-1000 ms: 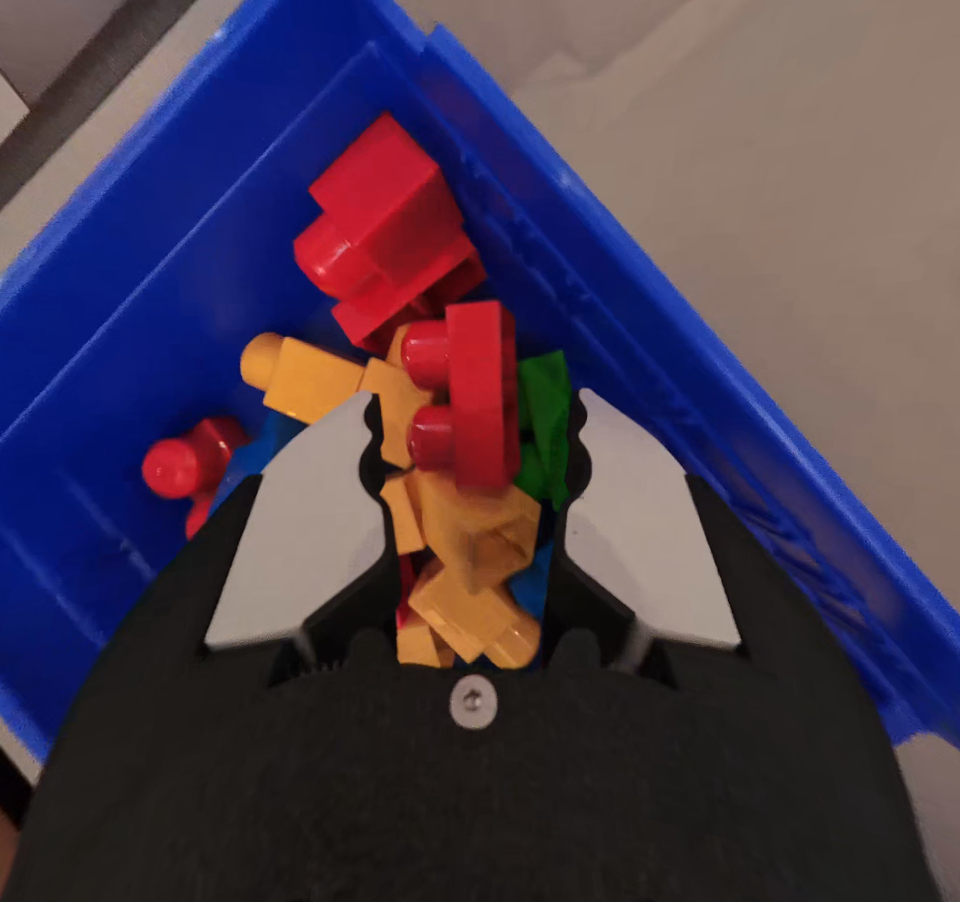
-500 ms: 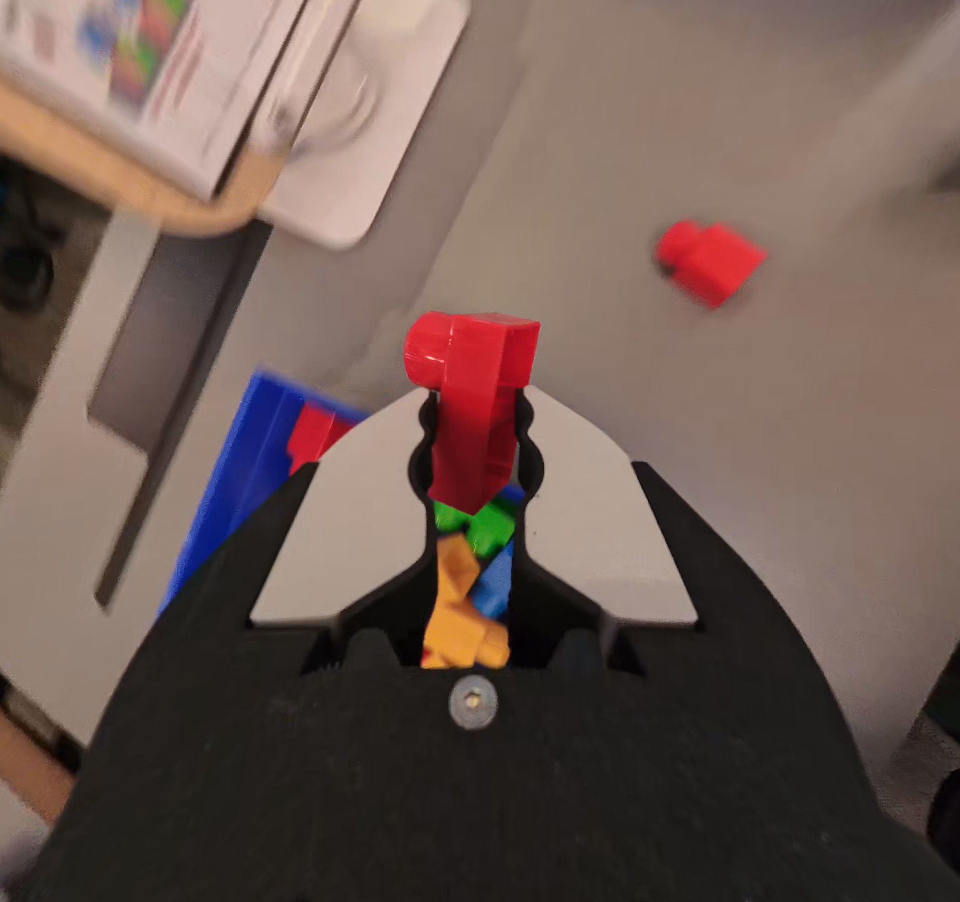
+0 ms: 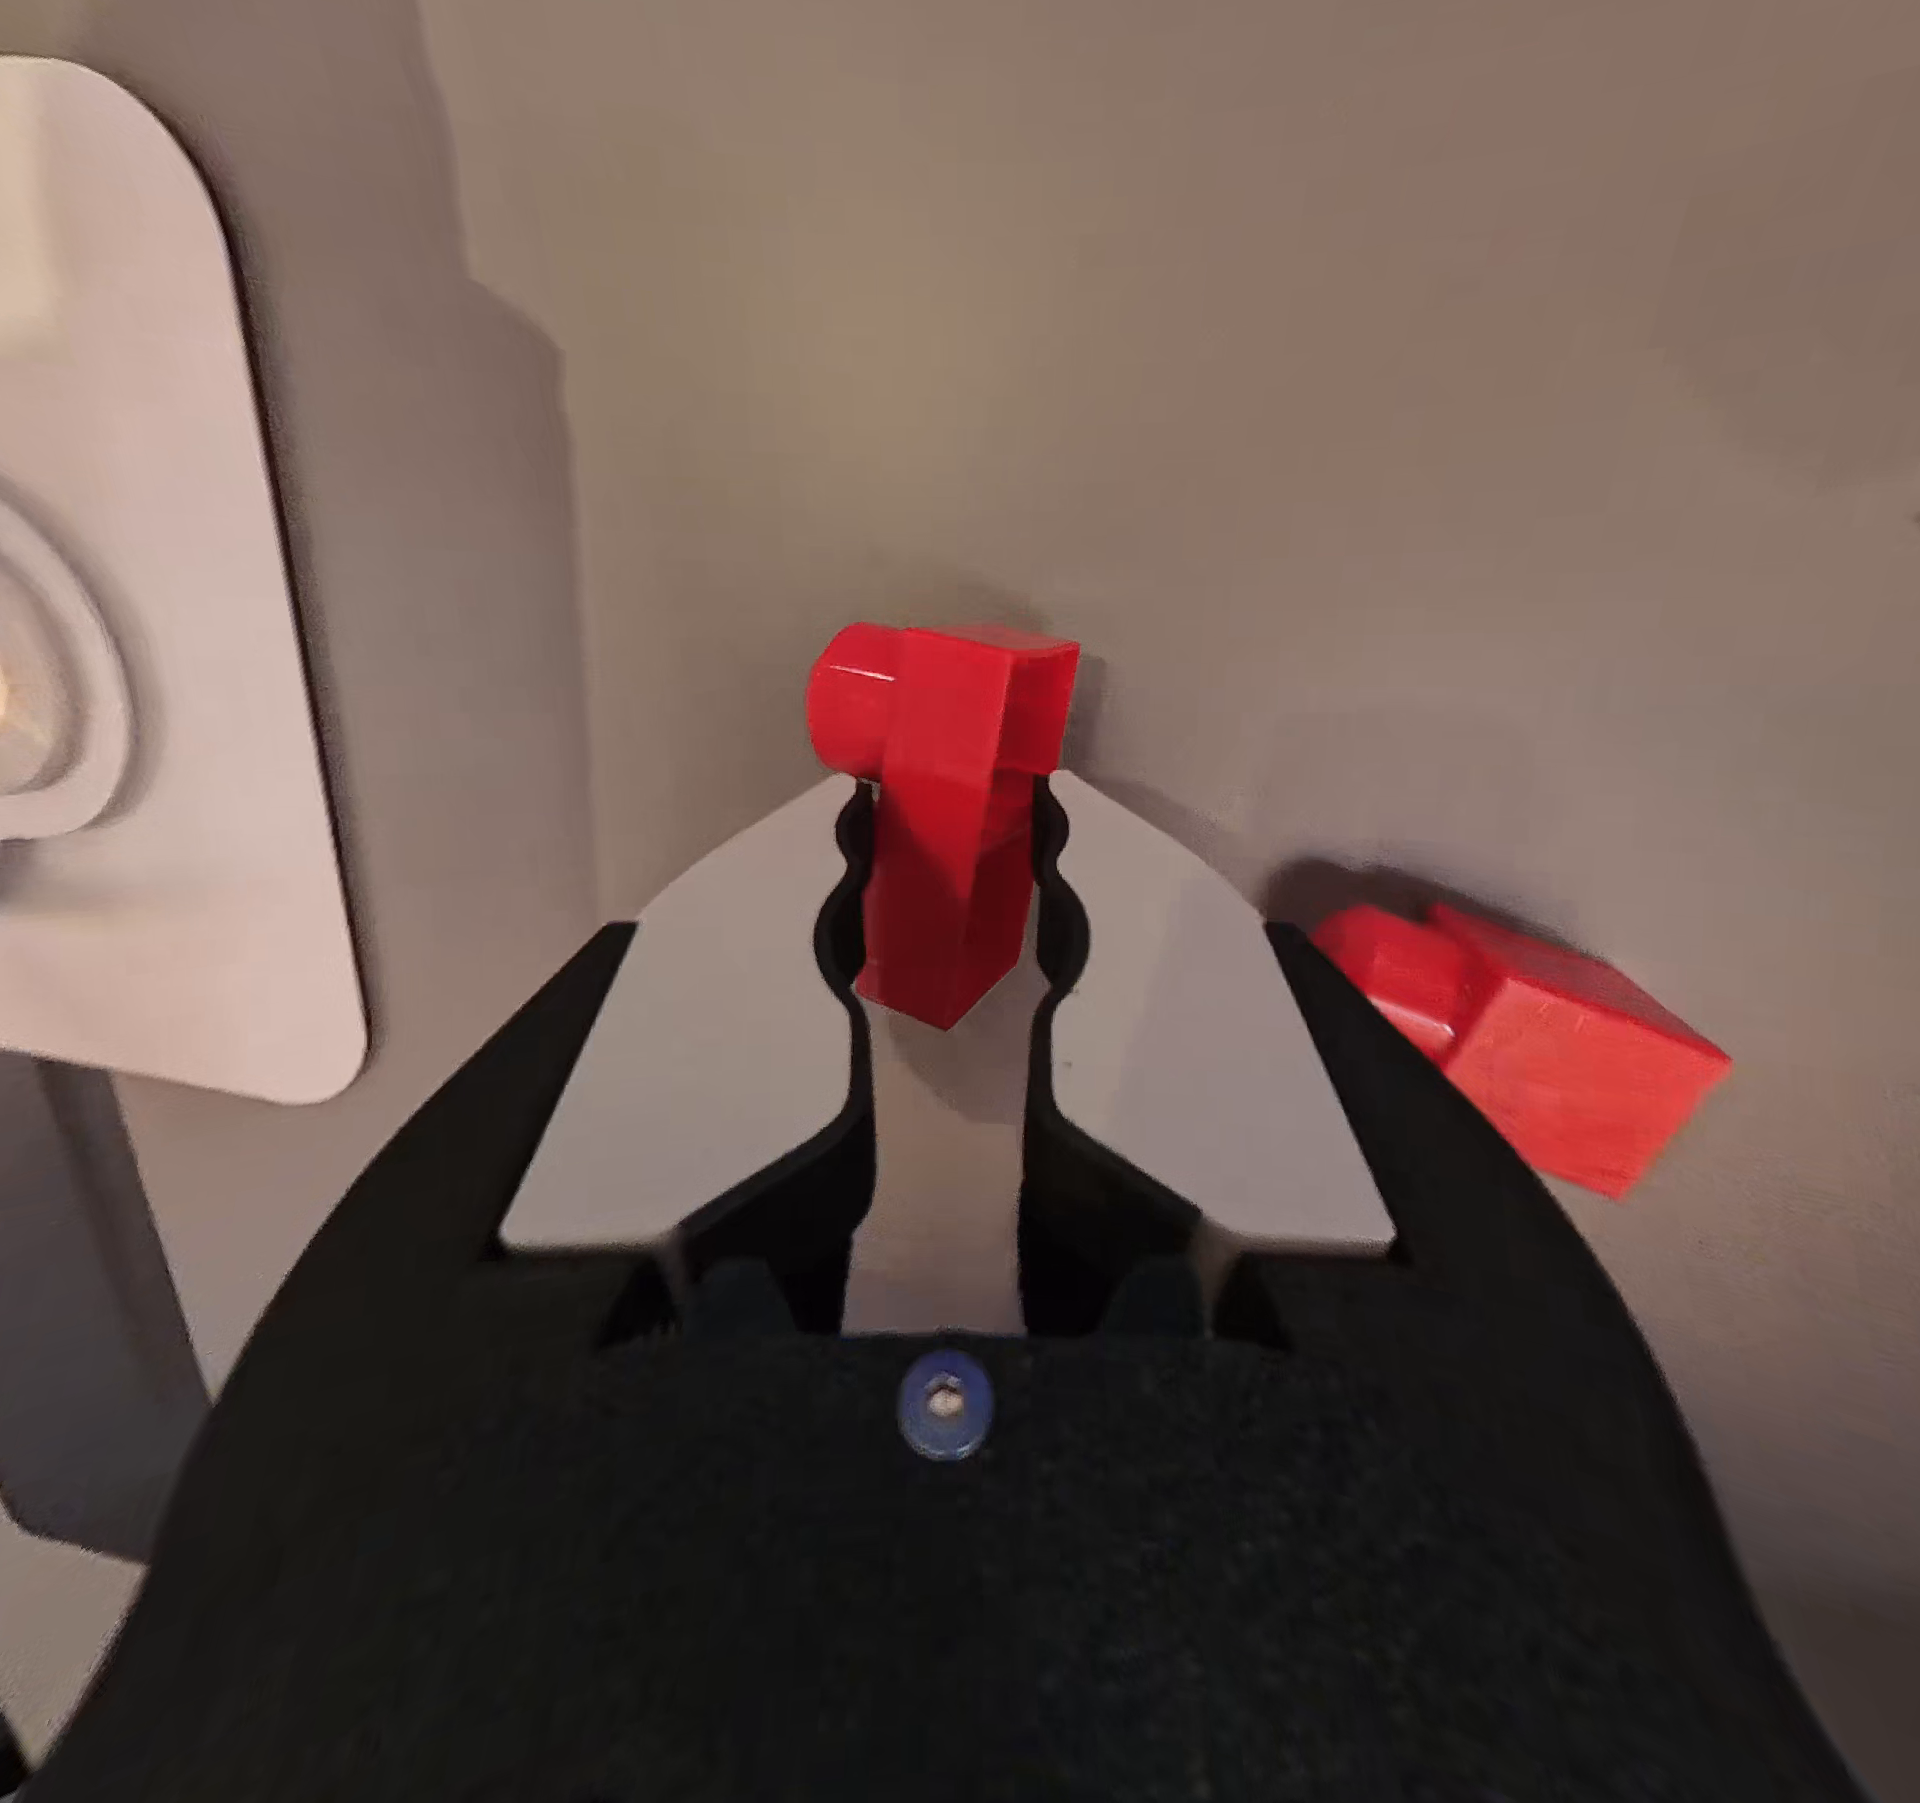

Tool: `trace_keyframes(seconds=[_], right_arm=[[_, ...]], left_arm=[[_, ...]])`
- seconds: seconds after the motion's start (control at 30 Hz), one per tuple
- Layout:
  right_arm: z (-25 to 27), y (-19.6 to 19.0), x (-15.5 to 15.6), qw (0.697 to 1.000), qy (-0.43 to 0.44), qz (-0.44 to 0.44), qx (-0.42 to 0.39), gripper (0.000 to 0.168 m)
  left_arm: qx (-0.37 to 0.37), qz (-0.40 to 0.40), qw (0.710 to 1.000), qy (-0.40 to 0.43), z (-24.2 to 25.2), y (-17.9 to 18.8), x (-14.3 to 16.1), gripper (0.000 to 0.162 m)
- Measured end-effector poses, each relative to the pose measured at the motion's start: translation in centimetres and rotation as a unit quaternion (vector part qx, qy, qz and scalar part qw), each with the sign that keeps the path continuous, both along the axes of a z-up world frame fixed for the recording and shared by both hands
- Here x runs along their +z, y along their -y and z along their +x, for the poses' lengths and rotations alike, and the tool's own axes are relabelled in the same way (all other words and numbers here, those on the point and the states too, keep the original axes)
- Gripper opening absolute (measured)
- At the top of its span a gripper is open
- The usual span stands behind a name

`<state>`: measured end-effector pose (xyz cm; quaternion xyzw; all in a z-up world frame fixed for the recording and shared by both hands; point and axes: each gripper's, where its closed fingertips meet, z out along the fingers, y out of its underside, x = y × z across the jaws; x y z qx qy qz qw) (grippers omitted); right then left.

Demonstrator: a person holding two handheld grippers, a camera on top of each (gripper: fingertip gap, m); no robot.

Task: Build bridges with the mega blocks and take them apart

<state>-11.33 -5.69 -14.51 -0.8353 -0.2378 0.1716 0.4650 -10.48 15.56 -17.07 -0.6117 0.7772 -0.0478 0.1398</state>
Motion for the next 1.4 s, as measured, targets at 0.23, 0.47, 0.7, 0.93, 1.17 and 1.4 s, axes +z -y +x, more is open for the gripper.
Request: trace_keyframes(seconds=[0.23, 0.47, 0.7, 0.93, 1.17, 1.4], right_arm=[[0.2, 0.0, -0.2, 1.000, 0.001, -0.002, 0.002, 0.034], [1.0, -0.1, 0.3, 1.000, -0.016, -0.001, -0.005, 0.034], [1.1, -0.4, -0.4, 1.000, -0.026, -0.016, -0.006, 0.034], [0.3, -0.8, -0.9, 1.000, -0.014, -0.025, -0.001, 0.034], [-0.4, -0.9, -1.1, 1.000, 0.001, -0.025, 0.002, 0.034], [-0.3, -1.0, -1.4, 0.999, 0.003, -0.031, -0.005, 0.034]], left_arm=[[0.009, 0.016, 1.000, 0.014, 0.1, -0.2, -0.4, 0.057], [0.137, 0.035, 0.963, 0.229, -6.3, 3.7, 9.8, 0.066], [0.320, -0.003, 0.879, 0.352, -21.9, 9.2, 11.4, 0.064], [0.350, 0.036, 0.872, 0.341, -28.5, 12.6, 9.5, 0.069], [0.314, 0.065, 0.905, 0.279, -30.3, 7.4, 10.6, 0.068], [0.317, 0.060, 0.932, 0.166, -30.9, -1.4, 7.5, 0.068]])
